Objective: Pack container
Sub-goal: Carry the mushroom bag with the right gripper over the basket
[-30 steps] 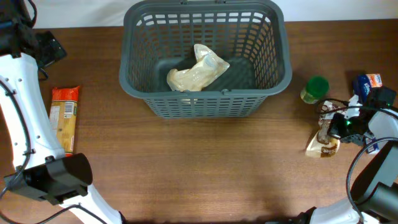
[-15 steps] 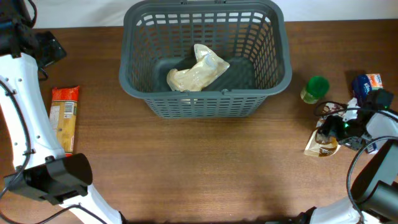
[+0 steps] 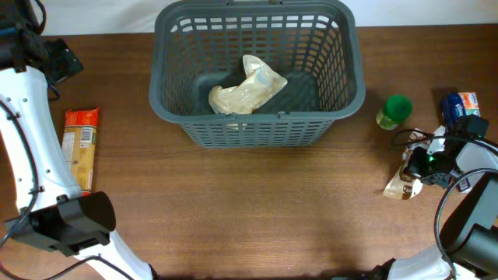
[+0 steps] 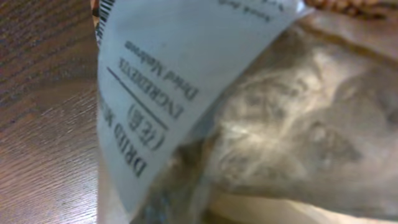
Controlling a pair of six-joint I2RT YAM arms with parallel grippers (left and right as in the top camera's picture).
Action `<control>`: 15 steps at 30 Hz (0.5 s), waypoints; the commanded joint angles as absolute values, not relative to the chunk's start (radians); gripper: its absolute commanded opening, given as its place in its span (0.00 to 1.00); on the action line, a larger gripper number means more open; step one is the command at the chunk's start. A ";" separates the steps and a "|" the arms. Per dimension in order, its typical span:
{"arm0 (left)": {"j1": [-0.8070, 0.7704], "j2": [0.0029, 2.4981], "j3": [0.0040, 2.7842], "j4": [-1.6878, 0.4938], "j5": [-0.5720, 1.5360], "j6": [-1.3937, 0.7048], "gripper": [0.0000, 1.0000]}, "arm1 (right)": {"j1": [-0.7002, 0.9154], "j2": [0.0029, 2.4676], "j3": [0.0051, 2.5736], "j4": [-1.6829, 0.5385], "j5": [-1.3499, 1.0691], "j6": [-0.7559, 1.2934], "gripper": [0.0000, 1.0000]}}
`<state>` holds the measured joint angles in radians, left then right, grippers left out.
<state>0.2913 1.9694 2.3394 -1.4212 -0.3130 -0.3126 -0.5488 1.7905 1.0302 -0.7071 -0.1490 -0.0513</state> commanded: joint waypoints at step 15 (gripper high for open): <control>0.296 1.971 2.338 -1.430 -0.309 -0.297 0.99 | -0.494 1.720 1.632 -0.989 -0.150 -0.044 0.04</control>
<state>0.2913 1.9694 2.3394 -1.4239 -0.3130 -0.3122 -0.5278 1.7775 1.4975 -0.9627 -0.1493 -0.0513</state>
